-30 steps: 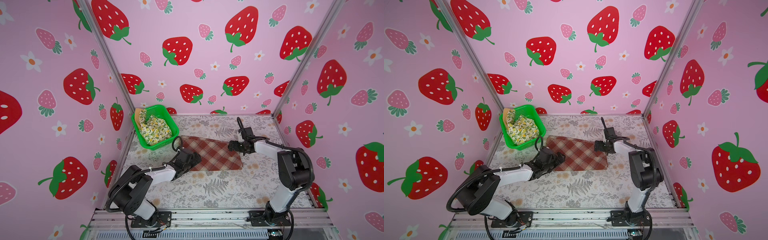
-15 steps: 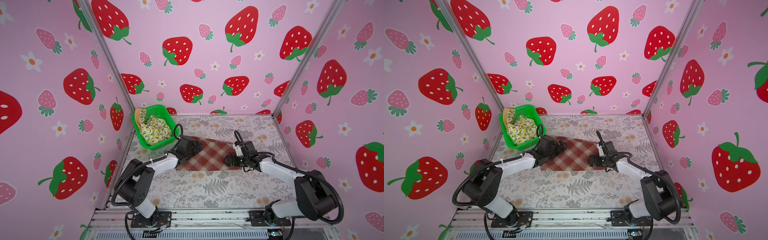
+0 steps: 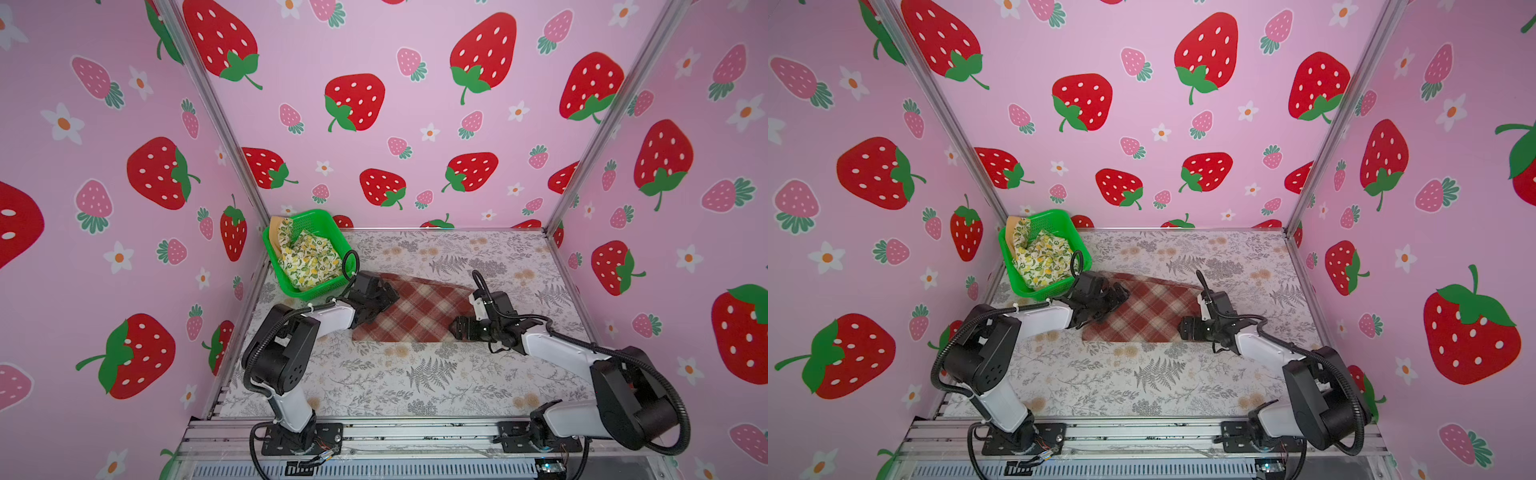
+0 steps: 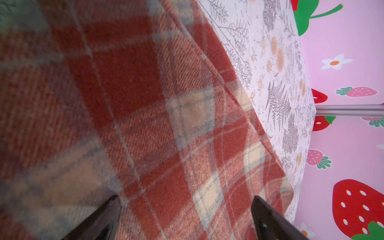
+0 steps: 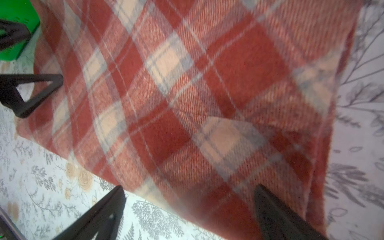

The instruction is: Fold and stack the skirts

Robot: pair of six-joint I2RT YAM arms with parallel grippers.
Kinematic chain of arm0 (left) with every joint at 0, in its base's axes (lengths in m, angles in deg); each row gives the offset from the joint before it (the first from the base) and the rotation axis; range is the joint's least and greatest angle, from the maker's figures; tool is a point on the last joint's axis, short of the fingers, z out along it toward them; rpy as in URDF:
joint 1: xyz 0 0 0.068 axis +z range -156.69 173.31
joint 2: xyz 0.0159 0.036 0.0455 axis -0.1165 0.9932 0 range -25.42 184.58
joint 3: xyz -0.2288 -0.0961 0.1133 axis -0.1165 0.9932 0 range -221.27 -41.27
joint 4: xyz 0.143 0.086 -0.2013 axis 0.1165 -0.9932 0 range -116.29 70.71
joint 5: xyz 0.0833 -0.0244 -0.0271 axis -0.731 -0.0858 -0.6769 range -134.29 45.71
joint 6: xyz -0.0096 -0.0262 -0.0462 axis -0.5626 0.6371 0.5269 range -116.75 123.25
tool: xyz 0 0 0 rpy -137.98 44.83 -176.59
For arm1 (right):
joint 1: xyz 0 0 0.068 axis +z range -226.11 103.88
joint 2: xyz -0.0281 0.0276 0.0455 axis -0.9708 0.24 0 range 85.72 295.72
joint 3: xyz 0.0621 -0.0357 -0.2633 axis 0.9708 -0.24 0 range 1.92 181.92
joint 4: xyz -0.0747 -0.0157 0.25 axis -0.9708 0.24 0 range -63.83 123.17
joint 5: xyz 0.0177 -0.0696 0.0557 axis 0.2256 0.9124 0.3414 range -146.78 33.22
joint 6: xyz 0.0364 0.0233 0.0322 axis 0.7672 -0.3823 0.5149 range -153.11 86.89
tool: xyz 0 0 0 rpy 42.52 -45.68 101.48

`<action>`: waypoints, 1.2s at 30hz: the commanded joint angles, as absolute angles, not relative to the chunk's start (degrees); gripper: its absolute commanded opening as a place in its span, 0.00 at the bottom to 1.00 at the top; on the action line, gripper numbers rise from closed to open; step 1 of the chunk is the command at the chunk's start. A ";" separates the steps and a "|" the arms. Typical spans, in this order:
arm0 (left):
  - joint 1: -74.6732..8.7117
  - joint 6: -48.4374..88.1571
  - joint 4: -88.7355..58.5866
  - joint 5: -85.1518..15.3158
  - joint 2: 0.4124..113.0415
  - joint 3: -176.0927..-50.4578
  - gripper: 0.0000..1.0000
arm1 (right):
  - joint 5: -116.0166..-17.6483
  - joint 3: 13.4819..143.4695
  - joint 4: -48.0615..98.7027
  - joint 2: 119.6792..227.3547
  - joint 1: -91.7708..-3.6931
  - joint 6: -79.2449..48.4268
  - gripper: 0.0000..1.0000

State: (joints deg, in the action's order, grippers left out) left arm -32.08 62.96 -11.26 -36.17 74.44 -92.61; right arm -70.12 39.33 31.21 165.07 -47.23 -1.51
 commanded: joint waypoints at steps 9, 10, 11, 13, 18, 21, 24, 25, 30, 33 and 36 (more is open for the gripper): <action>-32.42 62.27 -14.46 -33.70 60.11 -85.03 0.99 | -74.00 64.72 37.71 182.08 -53.21 -6.19 1.00; -32.48 62.40 -14.33 -33.74 59.19 -84.38 0.99 | -74.01 65.40 37.62 183.65 -53.39 -6.36 1.00; -32.58 62.62 -14.28 -33.76 58.34 -83.44 0.99 | -74.01 66.17 37.56 185.17 -53.64 -6.67 1.00; -32.77 63.04 -13.93 -33.96 56.63 -81.57 0.99 | -74.31 66.69 36.87 187.72 -54.26 -6.91 1.00; -33.48 64.07 -12.08 -35.66 54.17 -76.29 0.99 | -73.80 65.48 34.28 191.73 -55.96 -7.10 1.00; -33.50 63.83 -11.29 -36.04 55.10 -74.49 0.99 | -73.37 65.03 32.93 193.40 -56.84 -7.24 1.00; -33.45 63.51 -10.53 -36.05 57.22 -73.57 0.99 | -72.10 64.98 32.02 193.90 -57.12 -7.36 1.00; -33.44 63.33 -10.31 -36.03 58.15 -73.36 0.99 | -71.87 65.24 31.98 194.06 -57.13 -7.47 1.00; -33.47 63.67 -9.22 -35.80 60.67 -72.23 0.99 | -71.03 66.50 32.69 192.35 -57.22 -8.29 1.00; -33.49 63.72 -9.77 -34.98 59.28 -72.65 0.99 | -70.61 65.31 33.39 187.39 -57.22 -9.13 1.00; -33.80 62.39 -14.63 -35.78 56.37 -75.96 0.99 | -69.40 62.42 34.35 180.51 -57.28 -9.50 1.00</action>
